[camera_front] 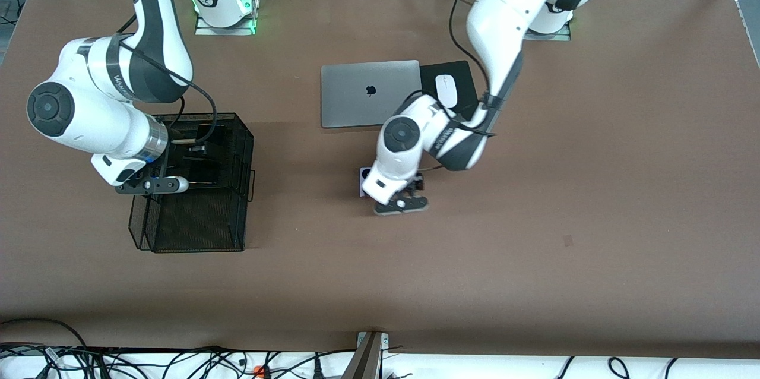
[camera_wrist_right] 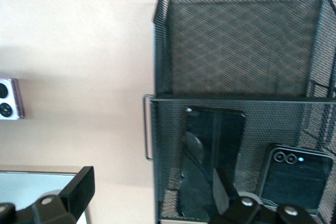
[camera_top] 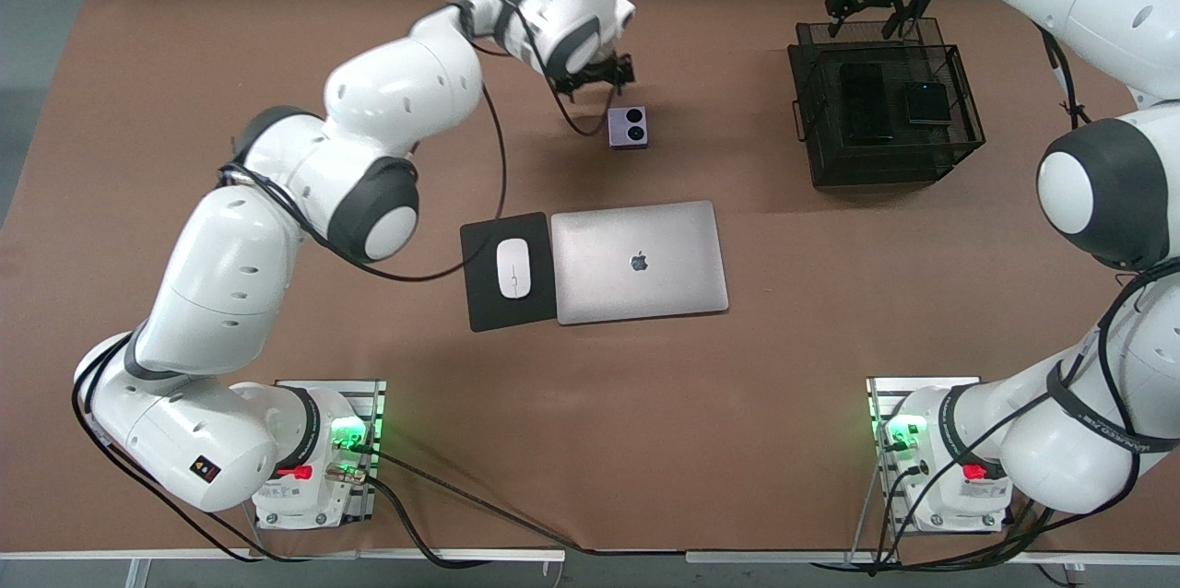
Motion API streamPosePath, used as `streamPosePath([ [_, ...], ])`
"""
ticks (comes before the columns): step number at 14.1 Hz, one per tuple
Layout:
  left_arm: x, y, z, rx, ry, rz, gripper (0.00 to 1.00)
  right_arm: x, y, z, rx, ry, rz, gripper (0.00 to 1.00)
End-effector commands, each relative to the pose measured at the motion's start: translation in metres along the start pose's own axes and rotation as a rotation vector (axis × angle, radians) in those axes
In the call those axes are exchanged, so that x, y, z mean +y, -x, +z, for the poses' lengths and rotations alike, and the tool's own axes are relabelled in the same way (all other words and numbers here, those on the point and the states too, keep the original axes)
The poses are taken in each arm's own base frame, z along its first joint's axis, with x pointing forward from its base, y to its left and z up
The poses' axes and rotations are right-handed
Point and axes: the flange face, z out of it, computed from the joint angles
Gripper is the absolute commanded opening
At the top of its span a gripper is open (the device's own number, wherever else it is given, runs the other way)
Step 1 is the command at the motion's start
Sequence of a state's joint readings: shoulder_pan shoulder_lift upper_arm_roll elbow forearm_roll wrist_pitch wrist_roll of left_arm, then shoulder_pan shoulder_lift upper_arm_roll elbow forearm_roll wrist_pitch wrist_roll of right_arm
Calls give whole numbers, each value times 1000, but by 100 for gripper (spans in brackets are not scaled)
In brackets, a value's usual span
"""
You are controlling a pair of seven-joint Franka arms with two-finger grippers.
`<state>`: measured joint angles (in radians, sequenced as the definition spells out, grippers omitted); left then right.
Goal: Place phones with both arms
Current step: 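Reach the right gripper toward the lavender phone while the left gripper withdraws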
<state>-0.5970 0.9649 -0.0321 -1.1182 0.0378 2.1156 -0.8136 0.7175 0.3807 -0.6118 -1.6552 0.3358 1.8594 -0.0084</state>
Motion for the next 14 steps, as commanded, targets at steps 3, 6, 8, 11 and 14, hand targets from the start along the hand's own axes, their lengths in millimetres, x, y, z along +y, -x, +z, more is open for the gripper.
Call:
streamPosePath([
  [3, -120, -69, -67, -115, -152, 31, 100, -110, -9, 14, 11, 14, 92, 100],
  [6, -203, -108, -113, -112, -196, 22, 100, -201, -21, 44, 75, 27, 159, 100],
  [8, -253, -121, -134, -112, -206, 51, 100, -246, -27, 68, 140, 26, 211, 100],
  [11, -327, -134, -186, -137, -202, 124, 100, -305, -16, 129, 227, -9, 228, 100],
  [14, -370, -131, -236, -145, -195, 128, 100, -336, -8, 184, 309, -34, 217, 100],
])
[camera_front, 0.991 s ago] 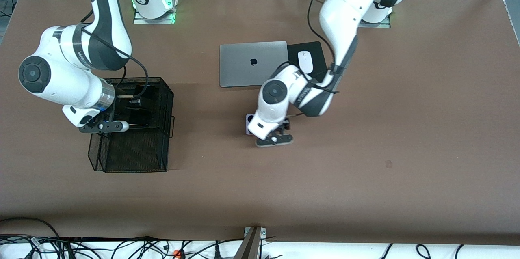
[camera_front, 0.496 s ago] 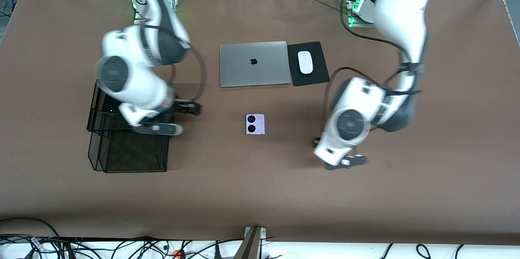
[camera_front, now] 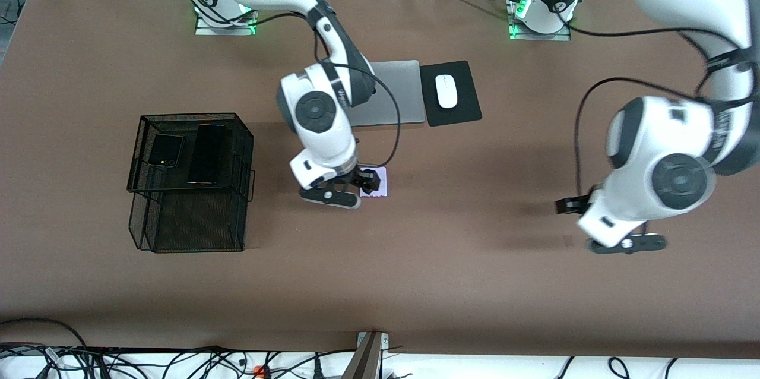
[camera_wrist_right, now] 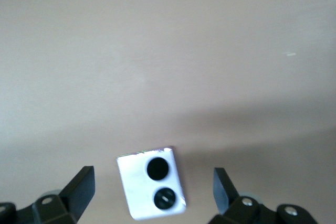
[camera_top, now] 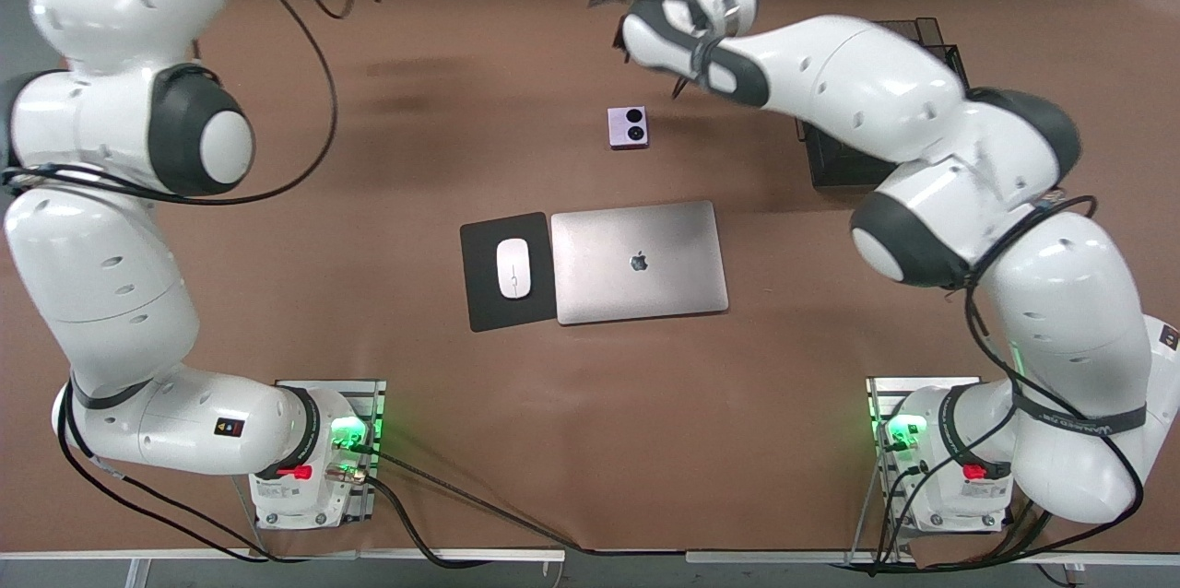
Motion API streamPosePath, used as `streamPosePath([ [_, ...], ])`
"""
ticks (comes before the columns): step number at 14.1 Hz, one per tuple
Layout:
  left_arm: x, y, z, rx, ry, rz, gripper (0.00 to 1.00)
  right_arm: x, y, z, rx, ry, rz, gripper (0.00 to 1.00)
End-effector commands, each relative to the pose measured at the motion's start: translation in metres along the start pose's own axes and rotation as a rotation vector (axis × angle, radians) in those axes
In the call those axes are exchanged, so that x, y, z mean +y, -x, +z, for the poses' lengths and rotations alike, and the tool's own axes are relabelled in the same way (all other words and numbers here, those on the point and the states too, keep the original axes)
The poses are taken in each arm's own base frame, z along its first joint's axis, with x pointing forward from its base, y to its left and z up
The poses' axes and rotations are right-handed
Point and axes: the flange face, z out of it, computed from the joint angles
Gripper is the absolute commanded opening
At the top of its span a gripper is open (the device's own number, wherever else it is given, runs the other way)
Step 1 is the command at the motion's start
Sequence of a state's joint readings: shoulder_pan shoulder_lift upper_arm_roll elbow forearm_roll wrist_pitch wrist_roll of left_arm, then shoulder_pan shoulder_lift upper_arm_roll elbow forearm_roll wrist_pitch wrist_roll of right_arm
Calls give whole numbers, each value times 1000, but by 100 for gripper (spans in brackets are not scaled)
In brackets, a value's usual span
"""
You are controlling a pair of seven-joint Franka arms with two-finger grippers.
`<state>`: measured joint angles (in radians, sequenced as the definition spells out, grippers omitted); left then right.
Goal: Place phones with both arms
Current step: 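Reach the right gripper toward the lavender phone while the left gripper withdraws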
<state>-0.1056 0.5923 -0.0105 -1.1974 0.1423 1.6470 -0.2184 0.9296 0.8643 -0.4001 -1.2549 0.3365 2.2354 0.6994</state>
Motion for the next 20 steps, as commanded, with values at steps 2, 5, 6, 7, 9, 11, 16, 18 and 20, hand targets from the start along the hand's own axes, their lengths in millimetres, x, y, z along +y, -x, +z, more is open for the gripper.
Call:
streamPosePath([
  [2, -22, 36, -50, -9, -9, 25, 100, -19, 16, 40, 58, -24, -9, 100],
  [5, -27, 47, -80, 21, 5, 16, 100, -20, 28, 61, 62, 9, -78, 100],
  [6, -34, 54, -95, 44, 10, 8, 100, -19, 28, 65, 60, 19, -94, 100],
  [7, -43, 62, -114, 73, 14, -6, 100, -18, 29, 68, 58, 23, -97, 100],
  [9, -61, 84, -150, 106, 22, -27, 100, -21, 37, 75, 53, 31, -112, 100],
  [11, -66, 105, -165, 73, 18, 2, 100, -20, 43, 85, 50, 50, -142, 100],
  [16, -65, 126, -165, -26, 67, 192, 100, -18, 47, 98, 43, 66, -166, 100],
  [18, -75, 134, -169, -46, 68, 224, 100, -17, 47, 98, 43, 68, -166, 100],
  [20, -76, 143, -177, -48, 68, 226, 100, -18, 51, 101, 39, 71, -172, 100],
])
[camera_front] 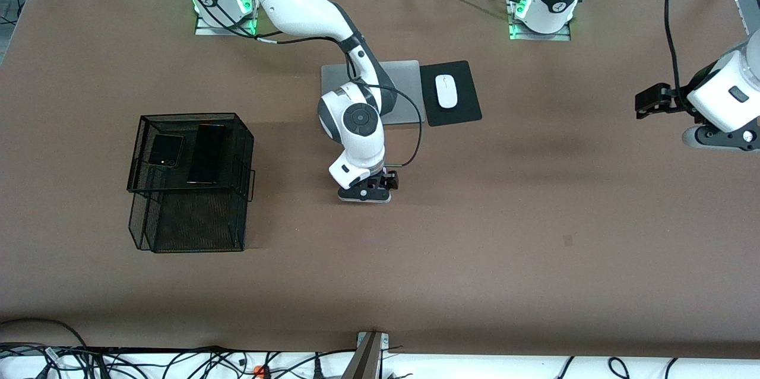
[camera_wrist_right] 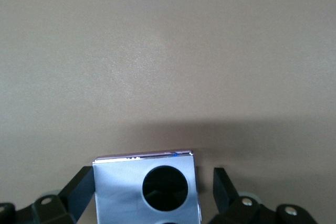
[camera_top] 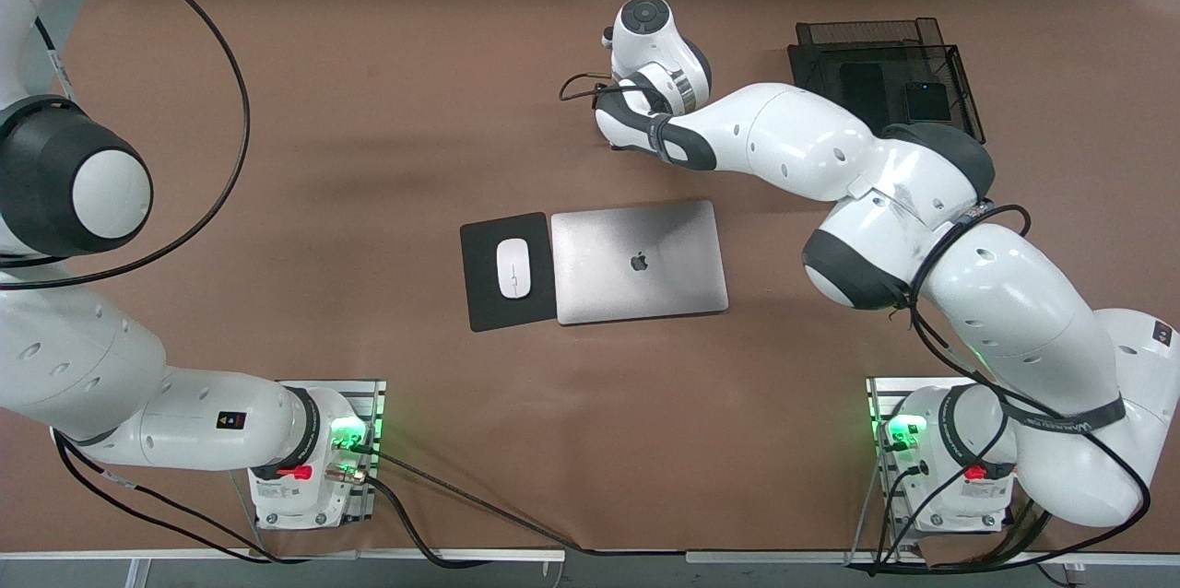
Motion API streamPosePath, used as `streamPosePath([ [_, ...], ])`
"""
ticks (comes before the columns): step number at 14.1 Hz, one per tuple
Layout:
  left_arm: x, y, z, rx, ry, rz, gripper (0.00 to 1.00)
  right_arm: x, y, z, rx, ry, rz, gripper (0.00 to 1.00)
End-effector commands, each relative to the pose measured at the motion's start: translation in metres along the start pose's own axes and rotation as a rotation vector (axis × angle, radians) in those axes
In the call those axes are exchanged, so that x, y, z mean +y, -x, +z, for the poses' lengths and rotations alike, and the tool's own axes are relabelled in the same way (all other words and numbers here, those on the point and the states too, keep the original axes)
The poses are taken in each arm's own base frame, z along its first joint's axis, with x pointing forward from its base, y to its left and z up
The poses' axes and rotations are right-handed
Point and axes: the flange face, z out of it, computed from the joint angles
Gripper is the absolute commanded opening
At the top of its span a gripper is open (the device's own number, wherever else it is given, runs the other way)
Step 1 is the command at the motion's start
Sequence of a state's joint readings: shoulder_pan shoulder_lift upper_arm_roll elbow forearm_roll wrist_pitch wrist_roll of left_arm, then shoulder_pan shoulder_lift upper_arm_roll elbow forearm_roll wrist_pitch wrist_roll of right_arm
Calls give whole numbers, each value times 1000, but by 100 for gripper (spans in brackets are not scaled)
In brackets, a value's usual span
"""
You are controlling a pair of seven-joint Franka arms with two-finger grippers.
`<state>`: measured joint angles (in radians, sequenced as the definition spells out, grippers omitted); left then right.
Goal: Place phones with both arms
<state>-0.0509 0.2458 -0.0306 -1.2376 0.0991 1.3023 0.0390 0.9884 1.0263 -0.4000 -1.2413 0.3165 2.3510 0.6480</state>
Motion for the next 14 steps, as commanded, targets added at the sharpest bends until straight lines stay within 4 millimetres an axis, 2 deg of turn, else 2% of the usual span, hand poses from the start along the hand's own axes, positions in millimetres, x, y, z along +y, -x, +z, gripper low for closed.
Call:
streamPosePath([
  [1, 2, 22, -4, -16, 19, 43, 100, -7, 7, 4, 8, 13, -34, 100],
  [3, 14, 21, 17, -32, 19, 65, 100, -6, 12, 10, 1, 24, -39, 100],
  [5, 17, 28, 25, -20, 29, 70, 100, -4, 13, 15, -3, 30, -39, 98],
  [6, 18, 35, 25, -18, 28, 70, 100, -4, 13, 15, -4, 29, -37, 92],
  [7, 18, 37, 26, -21, 27, 70, 100, -5, 14, 15, -8, 28, -36, 70],
  [8, 18, 40, 26, -21, 27, 70, 100, -4, 13, 15, -8, 28, -36, 53],
  [10, 19, 44, 28, -26, 26, 71, 100, -4, 13, 15, -5, 29, -42, 31],
  [12, 20, 35, 31, -23, 26, 58, 100, -4, 13, 13, -7, 31, -51, 26],
  [14, 20, 20, 37, -23, 27, 60, 100, -6, 10, 2, -9, 25, -47, 25],
])
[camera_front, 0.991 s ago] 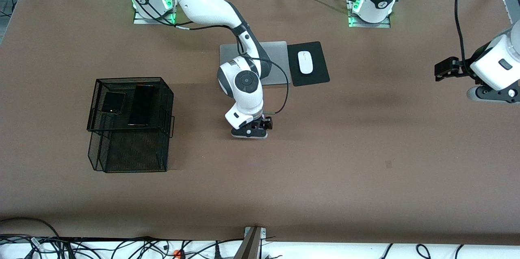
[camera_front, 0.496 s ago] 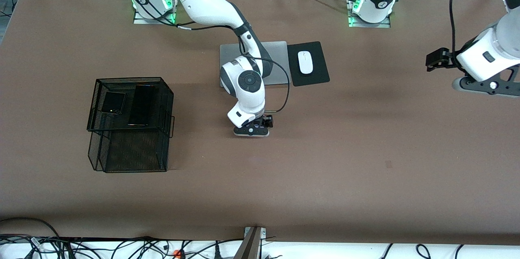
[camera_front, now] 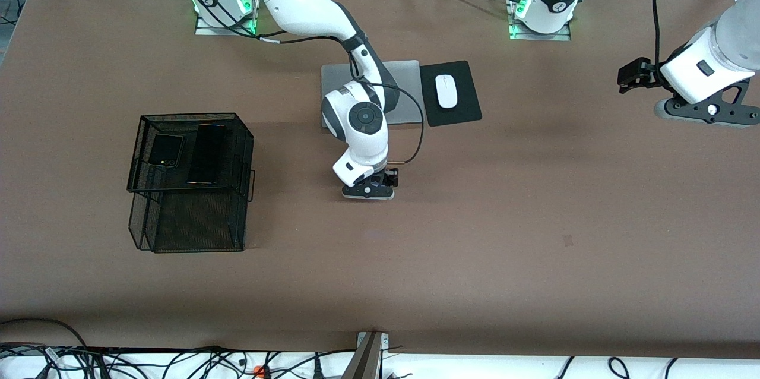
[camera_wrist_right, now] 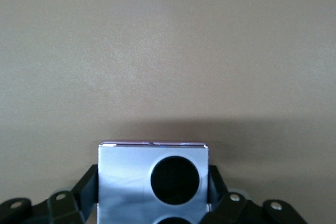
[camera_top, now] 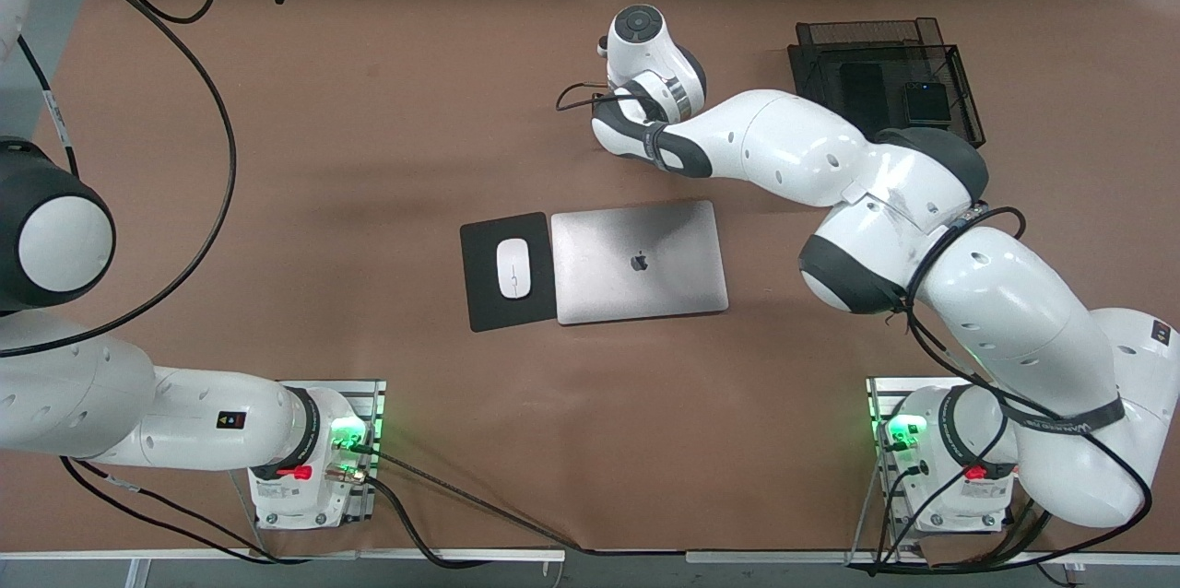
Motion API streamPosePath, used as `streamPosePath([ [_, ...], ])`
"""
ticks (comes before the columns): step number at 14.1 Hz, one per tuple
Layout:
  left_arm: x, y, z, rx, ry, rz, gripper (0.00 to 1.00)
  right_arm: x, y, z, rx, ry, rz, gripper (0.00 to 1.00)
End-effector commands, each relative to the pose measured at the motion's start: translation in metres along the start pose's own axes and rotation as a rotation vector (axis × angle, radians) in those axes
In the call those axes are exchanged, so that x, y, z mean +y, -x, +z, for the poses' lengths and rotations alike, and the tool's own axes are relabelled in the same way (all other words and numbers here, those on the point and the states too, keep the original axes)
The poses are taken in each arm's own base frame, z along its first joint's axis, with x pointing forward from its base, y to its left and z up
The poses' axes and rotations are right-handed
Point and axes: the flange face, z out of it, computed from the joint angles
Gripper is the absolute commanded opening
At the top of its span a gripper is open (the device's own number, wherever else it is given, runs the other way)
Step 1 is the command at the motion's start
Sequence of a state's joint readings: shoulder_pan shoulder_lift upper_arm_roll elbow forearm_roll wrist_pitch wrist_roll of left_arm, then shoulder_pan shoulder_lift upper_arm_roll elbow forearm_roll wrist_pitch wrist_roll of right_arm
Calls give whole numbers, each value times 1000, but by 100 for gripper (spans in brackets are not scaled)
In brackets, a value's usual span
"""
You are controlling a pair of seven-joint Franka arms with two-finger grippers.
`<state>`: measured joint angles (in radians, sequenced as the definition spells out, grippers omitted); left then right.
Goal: Place phones with both arms
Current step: 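Carry the lavender phone with the right gripper over the mesh basket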
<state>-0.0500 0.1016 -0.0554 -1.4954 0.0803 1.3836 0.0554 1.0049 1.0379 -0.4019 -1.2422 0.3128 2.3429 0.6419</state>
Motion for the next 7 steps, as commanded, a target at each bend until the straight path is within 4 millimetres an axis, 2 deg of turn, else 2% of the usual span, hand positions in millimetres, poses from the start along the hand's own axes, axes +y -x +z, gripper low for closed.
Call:
streamPosePath([
  [1, -2, -14, 10, 1, 19, 5, 100, 3, -6, -17, -13, 16, -10, 25],
  [2, -2, -16, 11, -1, 19, 5, 100, 13, -16, -37, -38, 37, 2, 25],
  [4, -6, -15, 11, 4, 20, -3, 100, 43, -45, -91, -76, 68, 6, 25],
  [6, -9, -14, 9, 6, 18, -8, 100, 83, -71, -139, -125, 99, 30, 26],
  [7, -9, -14, 9, 6, 18, -6, 100, 112, -86, -161, -149, 112, 29, 26],
])
